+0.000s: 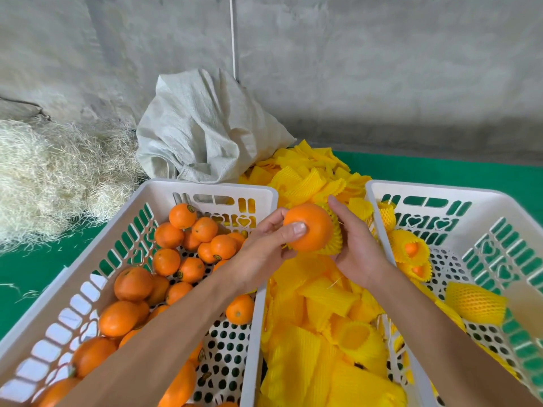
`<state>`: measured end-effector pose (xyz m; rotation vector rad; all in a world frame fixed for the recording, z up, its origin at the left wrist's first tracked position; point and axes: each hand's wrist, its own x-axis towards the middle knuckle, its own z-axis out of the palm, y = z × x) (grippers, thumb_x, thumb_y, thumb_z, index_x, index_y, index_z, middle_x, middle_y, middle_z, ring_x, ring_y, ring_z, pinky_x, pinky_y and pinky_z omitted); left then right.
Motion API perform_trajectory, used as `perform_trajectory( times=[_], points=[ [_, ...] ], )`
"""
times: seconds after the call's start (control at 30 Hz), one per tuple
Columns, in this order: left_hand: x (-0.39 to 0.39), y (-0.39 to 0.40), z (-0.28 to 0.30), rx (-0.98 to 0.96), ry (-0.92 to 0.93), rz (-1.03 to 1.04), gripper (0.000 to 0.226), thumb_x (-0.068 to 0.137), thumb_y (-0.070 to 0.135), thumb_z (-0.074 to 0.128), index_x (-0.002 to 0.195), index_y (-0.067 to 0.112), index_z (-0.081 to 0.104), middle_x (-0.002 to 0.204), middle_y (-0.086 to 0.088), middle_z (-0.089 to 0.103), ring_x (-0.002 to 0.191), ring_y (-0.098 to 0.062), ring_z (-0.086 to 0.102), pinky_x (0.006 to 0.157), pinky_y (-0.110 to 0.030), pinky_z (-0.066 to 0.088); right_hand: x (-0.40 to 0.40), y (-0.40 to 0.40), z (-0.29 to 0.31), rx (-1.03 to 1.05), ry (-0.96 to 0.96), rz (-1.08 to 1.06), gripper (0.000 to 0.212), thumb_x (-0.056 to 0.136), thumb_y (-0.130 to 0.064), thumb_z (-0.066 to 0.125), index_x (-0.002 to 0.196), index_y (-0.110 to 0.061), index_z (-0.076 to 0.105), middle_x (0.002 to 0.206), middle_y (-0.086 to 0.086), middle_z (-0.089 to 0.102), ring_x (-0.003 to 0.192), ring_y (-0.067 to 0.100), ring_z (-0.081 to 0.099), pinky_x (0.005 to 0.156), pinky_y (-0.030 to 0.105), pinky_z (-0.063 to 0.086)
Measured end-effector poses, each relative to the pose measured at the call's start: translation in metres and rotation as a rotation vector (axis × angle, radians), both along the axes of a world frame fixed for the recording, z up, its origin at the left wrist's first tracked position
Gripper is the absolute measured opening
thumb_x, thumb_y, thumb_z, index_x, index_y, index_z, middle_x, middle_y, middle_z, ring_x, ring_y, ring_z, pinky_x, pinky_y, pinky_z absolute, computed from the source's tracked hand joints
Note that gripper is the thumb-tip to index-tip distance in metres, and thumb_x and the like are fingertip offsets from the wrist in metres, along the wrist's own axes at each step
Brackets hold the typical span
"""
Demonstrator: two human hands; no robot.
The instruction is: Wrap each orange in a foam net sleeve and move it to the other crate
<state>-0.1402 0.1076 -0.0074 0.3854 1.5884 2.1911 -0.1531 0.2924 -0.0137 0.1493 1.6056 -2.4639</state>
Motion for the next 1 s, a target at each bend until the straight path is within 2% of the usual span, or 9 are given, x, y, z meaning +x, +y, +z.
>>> perform_trajectory(
  times=[0.1, 0.17, 0.27, 0.33, 0.43, 0.67, 0.73, 0.83, 1.0],
  points=[
    [-0.001, 0.0, -0.005, -0.027, 0.047, 0.061, 0.059, 0.058, 0.05, 0.097, 0.091, 0.024, 0.056, 0.101, 0.006, 0.064, 0.092, -0.014, 0.064, 0.074, -0.028, 0.046, 0.001, -0.002, 0.001, 0.06, 0.051, -0.042, 0.061, 0.083, -0.047, 0.076, 0.136, -0.019, 0.063, 0.131, 0.01, 0.068, 0.117, 0.025, 0.068, 0.095, 0.048, 0.056],
    [0.0, 0.002, -0.008, -0.079, 0.135, 0.168, 0.044, 0.066, 0.04, 0.091, 0.083, 0.024, 0.054, 0.091, 0.008, 0.063, 0.084, -0.012, 0.062, 0.066, -0.024, 0.047, 0.002, -0.003, 0.0, 0.138, 0.118, -0.115, 0.052, 0.083, -0.045, 0.076, 0.127, -0.018, 0.068, 0.124, 0.009, 0.071, 0.112, 0.024, 0.069, 0.097, 0.055, 0.054],
    [-0.001, 0.001, -0.008, -0.155, 0.252, 0.32, 0.057, 0.068, 0.037, 0.092, 0.091, 0.01, 0.047, 0.092, -0.001, 0.064, 0.087, -0.02, 0.065, 0.067, -0.034, 0.055, 0.004, -0.008, -0.002, 0.345, 0.352, -0.251, 0.023, 0.095, -0.039, 0.07, 0.103, -0.017, 0.075, 0.103, 0.007, 0.073, 0.097, 0.015, 0.066, 0.086, 0.044, 0.055],
    [-0.002, 0.001, -0.006, -0.217, 0.296, 0.383, 0.062, 0.067, 0.04, 0.093, 0.094, 0.009, 0.047, 0.103, -0.015, 0.064, 0.093, -0.033, 0.066, 0.073, -0.05, 0.056, 0.006, -0.013, -0.002, 0.428, 0.457, -0.355, 0.018, 0.098, -0.036, 0.068, 0.1, -0.02, 0.075, 0.095, -0.006, 0.073, 0.092, 0.004, 0.065, 0.079, 0.022, 0.051],
    [-0.004, 0.003, -0.007, -0.302, 0.285, 0.442, 0.062, 0.064, 0.049, 0.095, 0.089, 0.019, 0.047, 0.103, -0.022, 0.061, 0.083, -0.034, 0.061, 0.069, -0.057, 0.053, 0.01, -0.022, -0.001, 0.601, 0.602, -0.485, 0.017, 0.1, -0.031, 0.066, 0.104, -0.016, 0.074, 0.098, -0.007, 0.071, 0.096, 0.004, 0.066, 0.078, 0.013, 0.048],
    [-0.006, 0.004, -0.015, -0.369, 0.19, 0.41, 0.069, 0.059, 0.058, 0.092, 0.095, 0.023, 0.044, 0.068, 0.004, 0.051, 0.056, -0.013, 0.042, 0.05, -0.034, 0.036, 0.023, -0.029, 0.001, 0.938, 1.092, -0.55, 0.014, 0.101, -0.016, 0.067, 0.11, -0.006, 0.072, 0.108, 0.002, 0.064, 0.097, 0.007, 0.063, 0.073, 0.023, 0.053],
    [-0.007, 0.005, -0.015, -0.371, 0.166, 0.435, 0.071, 0.058, 0.057, 0.089, 0.1, 0.025, 0.041, 0.075, 0.0, 0.045, 0.061, -0.017, 0.037, 0.051, -0.036, 0.033, 0.023, -0.032, -0.001, 1.038, 1.177, -0.516, 0.017, 0.1, -0.017, 0.068, 0.111, -0.006, 0.073, 0.108, 0.004, 0.065, 0.09, 0.011, 0.064, 0.062, 0.031, 0.055],
    [-0.007, 0.006, -0.016, -0.36, 0.165, 0.493, 0.072, 0.06, 0.051, 0.084, 0.108, 0.029, 0.036, 0.087, -0.008, 0.048, 0.065, -0.023, 0.046, 0.057, -0.039, 0.045, 0.021, -0.03, -0.002, 1.141, 1.248, -0.487, 0.018, 0.098, -0.019, 0.071, 0.111, -0.006, 0.075, 0.109, 0.006, 0.067, 0.082, 0.015, 0.066, 0.053, 0.034, 0.054],
    [-0.008, 0.005, -0.021, -0.209, 0.183, 0.49, 0.055, 0.079, 0.024, 0.079, 0.122, 0.021, 0.046, 0.078, -0.013, 0.061, 0.064, -0.025, 0.057, 0.052, -0.031, 0.055, 0.021, -0.027, 0.001, 1.088, 1.205, -0.418, 0.03, 0.106, -0.036, 0.058, 0.106, -0.011, 0.075, 0.112, 0.0, 0.063, 0.069, 0.011, 0.061, 0.049, 0.031, 0.049]
  ],
)
